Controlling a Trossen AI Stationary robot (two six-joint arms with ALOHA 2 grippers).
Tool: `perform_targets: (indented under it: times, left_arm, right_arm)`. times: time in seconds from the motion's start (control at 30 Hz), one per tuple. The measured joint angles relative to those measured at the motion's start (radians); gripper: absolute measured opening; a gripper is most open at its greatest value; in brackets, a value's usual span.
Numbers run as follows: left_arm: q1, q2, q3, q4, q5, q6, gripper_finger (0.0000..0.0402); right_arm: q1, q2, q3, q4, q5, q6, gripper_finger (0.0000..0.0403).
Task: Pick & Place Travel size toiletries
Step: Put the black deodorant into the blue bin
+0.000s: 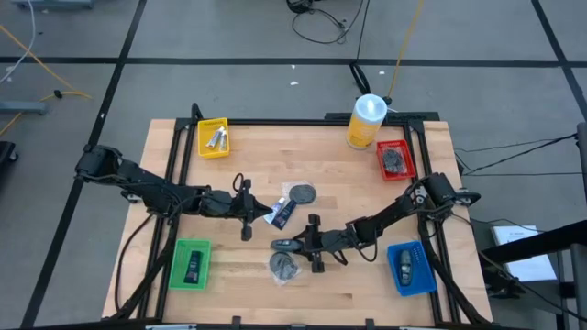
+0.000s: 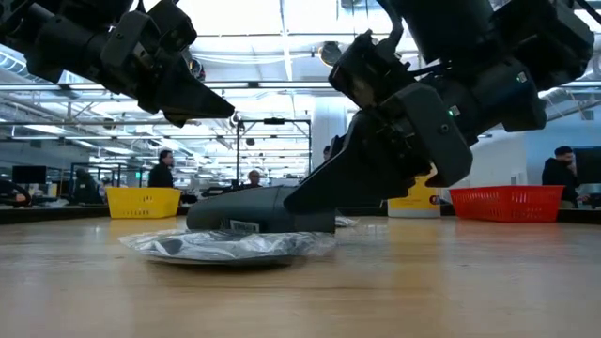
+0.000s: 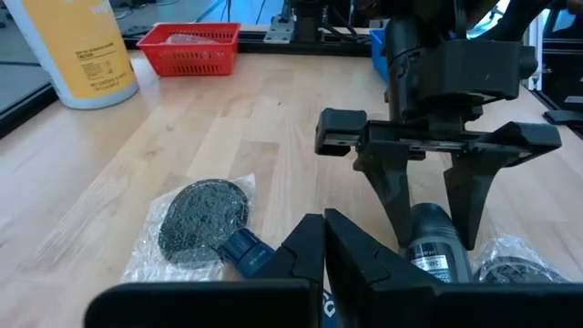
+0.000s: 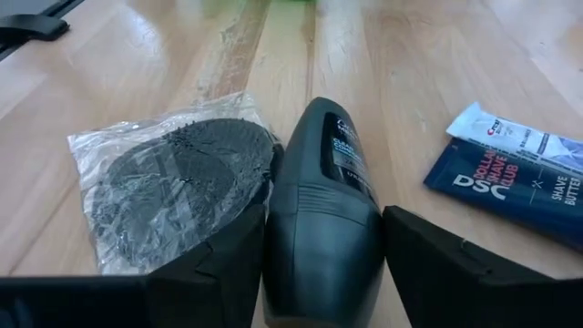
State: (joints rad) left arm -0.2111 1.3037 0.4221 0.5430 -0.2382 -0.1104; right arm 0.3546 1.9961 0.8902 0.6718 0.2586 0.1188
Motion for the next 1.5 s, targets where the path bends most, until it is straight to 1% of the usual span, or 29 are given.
perform_targets:
  times: [0.1, 0.17, 0.3, 0.37, 0.43, 0.53, 0.6, 0.7, 0.77, 0.83, 0.9, 1.07, 1.17, 1.23, 1.33, 1.5]
  left_arm:
    - [0.0, 0.0, 0.0, 0.0, 0.0, 0.001, 0.001]
    - [0.0, 0.0, 0.0, 0.0, 0.0, 0.001, 0.001]
    - [0.0, 0.0, 0.0, -0.001, 0.0, 0.0, 0.001]
    - [0.0, 0.0, 0.0, -0.001, 0.0, 0.0, 0.001]
    - [0.0, 0.0, 0.0, 0.0, 0.0, 0.001, 0.001]
    - [0.0, 0.0, 0.0, 0.0, 0.0, 0.0, 0.001]
    - [0.0, 0.0, 0.0, 0.0, 0.0, -0.001, 0.001]
    - [0.0, 0.0, 0.0, 0.0, 0.0, -0.001, 0.001]
    - [0.0, 0.0, 0.0, 0.0, 0.0, -0.001, 0.001]
    - [-0.001, 0.0, 0.0, 0.0, 0.0, -0.001, 0.001]
    - [-0.001, 0.0, 0.0, 0.0, 0.0, -0.001, 0.001]
    - [-0.001, 0.0, 0.0, 0.0, 0.0, -0.002, 0.001]
    - [-0.001, 0.0, 0.0, 0.0, 0.002, -0.003, 0.001]
    - [-0.001, 0.0, 0.0, -0.001, 0.009, -0.003, 0.001]
    - [-0.001, 0.0, 0.0, -0.003, 0.009, -0.003, 0.001]
    - [-0.001, 0.0, 0.0, -0.017, 0.01, -0.003, 0.001]
  right_arm:
    - [0.001, -0.001, -0.001, 0.019, 0.001, -0.004, 0.0196]
    - [0.003, -0.016, -0.001, -0.002, 0.0, 0.004, 0.0193]
    - [0.023, -0.092, -0.005, -0.115, 0.004, 0.045, 0.0192]
    - [0.044, -0.154, -0.001, -0.194, 0.03, 0.065, 0.0192]
    - [0.071, -0.225, 0.018, -0.33, 0.08, 0.09, 0.0191]
    - [0.124, -0.325, 0.071, -0.595, 0.138, 0.158, 0.0189]
    - [0.162, -0.389, 0.111, -0.77, 0.137, 0.235, 0.0188]
    - [0.221, -0.473, 0.177, -1.025, 0.127, 0.396, 0.0187]
    - [0.256, -0.515, 0.217, -1.198, 0.088, 0.535, 0.0186]
    - [0.288, -0.552, 0.246, -1.336, 0.006, 0.691, 0.0186]
    - [0.319, -0.591, 0.263, -1.438, -0.085, 0.854, 0.0186]
    - [0.401, -0.664, 0.267, -1.61, -0.297, 1.278, 0.0186]
    - [0.458, -0.682, 0.267, -1.656, -0.382, 1.479, 0.0186]
    - [0.492, -0.684, 0.267, -1.684, -0.425, 1.582, 0.0186]
    - [0.533, -0.685, 0.267, -1.727, -0.475, 1.692, 0.0186]
    - [0.571, -0.708, 0.267, -1.861, -0.542, 1.757, 0.0185]
